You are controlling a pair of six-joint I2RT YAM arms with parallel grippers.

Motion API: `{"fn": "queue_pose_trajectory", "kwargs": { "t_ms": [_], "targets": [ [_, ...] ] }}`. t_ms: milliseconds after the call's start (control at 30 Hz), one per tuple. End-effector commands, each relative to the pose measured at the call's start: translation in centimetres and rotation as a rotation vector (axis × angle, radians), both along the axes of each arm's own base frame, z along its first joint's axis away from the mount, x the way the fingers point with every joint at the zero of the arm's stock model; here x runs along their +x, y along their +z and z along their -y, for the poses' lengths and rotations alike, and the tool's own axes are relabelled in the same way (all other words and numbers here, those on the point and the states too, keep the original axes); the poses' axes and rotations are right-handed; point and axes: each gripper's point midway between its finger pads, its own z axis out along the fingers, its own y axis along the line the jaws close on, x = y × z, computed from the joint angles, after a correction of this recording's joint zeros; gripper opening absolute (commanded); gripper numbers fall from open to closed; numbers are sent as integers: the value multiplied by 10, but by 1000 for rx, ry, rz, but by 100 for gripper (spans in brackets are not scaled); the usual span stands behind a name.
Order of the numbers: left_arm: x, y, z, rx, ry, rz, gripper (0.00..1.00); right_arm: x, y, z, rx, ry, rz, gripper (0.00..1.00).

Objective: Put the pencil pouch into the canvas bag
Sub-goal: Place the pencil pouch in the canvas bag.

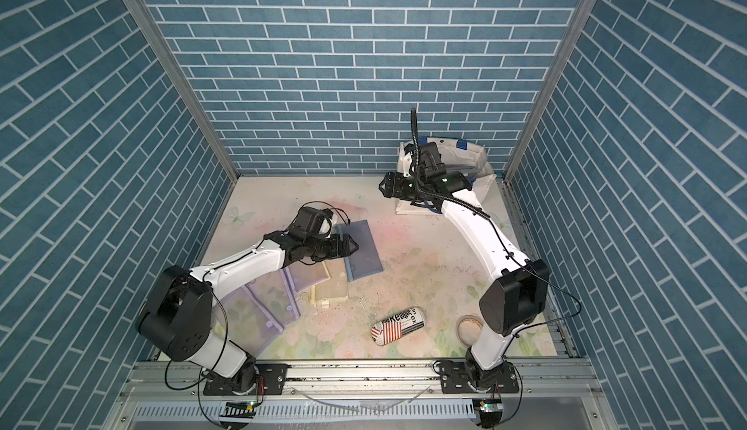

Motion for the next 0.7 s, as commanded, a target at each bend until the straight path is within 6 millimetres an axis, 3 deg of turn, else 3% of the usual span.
{"fn": "queue_pose_trajectory", "kwargs": {
  "t_ms": [0, 133, 267, 433, 667],
  "targets": [
    [-6, 6, -3, -12, 10, -3, 93, -21, -43, -7, -57, 91, -98, 73],
    [-4, 7, -5, -9, 31, 6, 93, -28, -74, -12, -64, 120, -181, 73],
    [-6, -4, -9, -8, 79, -47, 93, -38, -97, -25, -27, 176, -272, 71],
    [-15, -16, -13, -13, 114, -95, 90, -53, -141, -26, -29, 179, -410, 70],
    [-11, -33, -16, 7, 129, -120, 83, -54, -192, -30, -18, 178, -521, 67]
  ]
}}
